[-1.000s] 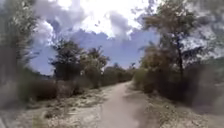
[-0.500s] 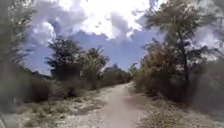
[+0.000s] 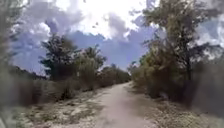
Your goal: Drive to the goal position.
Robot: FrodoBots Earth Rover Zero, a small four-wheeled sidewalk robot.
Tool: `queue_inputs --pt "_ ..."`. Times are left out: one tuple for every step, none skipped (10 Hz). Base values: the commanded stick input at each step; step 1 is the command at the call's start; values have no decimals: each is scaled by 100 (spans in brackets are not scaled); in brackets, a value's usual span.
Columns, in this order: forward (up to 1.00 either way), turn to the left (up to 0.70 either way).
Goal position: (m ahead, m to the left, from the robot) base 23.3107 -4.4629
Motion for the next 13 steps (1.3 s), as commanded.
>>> queue_inputs --pt "70 9" --pt "70 34" --pt "70 3" --pt "70 0" --pt "70 0" --pt "70 0" --pt "70 0" --pt "70 0" --pt "70 0" --pt "70 0" --pt "70 0" --pt "70 0" --pt "70 0"
